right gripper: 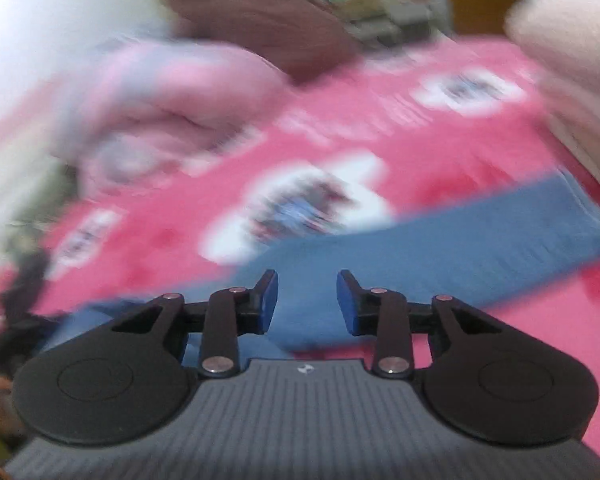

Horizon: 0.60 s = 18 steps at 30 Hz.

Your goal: Fold clothes

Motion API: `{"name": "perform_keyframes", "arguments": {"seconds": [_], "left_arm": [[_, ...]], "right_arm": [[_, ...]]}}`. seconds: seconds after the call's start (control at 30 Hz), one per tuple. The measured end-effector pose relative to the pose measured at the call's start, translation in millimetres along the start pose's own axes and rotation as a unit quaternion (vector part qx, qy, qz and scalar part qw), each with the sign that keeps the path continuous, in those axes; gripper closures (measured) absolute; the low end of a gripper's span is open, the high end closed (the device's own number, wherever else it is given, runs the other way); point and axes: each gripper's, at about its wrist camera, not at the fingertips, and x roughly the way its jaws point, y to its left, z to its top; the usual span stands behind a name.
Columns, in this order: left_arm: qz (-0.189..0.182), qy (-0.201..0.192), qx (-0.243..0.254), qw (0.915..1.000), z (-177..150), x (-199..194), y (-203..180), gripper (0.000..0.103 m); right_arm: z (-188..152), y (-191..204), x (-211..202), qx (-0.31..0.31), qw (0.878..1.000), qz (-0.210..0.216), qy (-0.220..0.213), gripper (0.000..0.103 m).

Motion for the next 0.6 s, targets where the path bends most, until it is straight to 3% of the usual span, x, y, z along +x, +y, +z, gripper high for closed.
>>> {"name": "perform_keyframes", "arguments": {"seconds": [0.1, 0.2, 0.3, 0.43, 0.53, 0.57, 0.6], "left_arm": [[0.003, -0.004, 0.006, 1.0000, -1, 1, -1, 0.082], [0.006, -0.007, 0.012, 0.9999, -2, 1, -3, 0.082], [0.008, -0.008, 0.015, 0.9998, -3, 1, -4, 0.082], [0.009, -0.008, 0.017, 0.9998, -3, 1, -4, 0.082], [0.009, -0.008, 0.017, 0.9998, -3, 0, -4, 0.082], [0.009, -0.009, 0.017, 0.9998, -3, 0, -4, 0.082], [0.009, -0.009, 0.017, 0.9998, -3, 0, -4, 0.082]], "right_arm": [[-23, -23, 22, 0.072, 0.993, 0.017, 0.088, 0.070], [-51, -15, 19, 0.098, 0.984, 0.109, 0.103, 0.070], [-75, 27, 1, 0.013, 0.970, 0.198, 0.143, 0.068], [-105, 73, -31, -0.127, 0.936, 0.265, 0.194, 0.068], [-104, 74, -47, -0.150, 0.910, 0.308, 0.233, 0.067], [-101, 71, -55, -0.153, 0.905, 0.319, 0.238, 0.068], [-96, 68, -61, -0.153, 0.909, 0.315, 0.228, 0.067]]}}
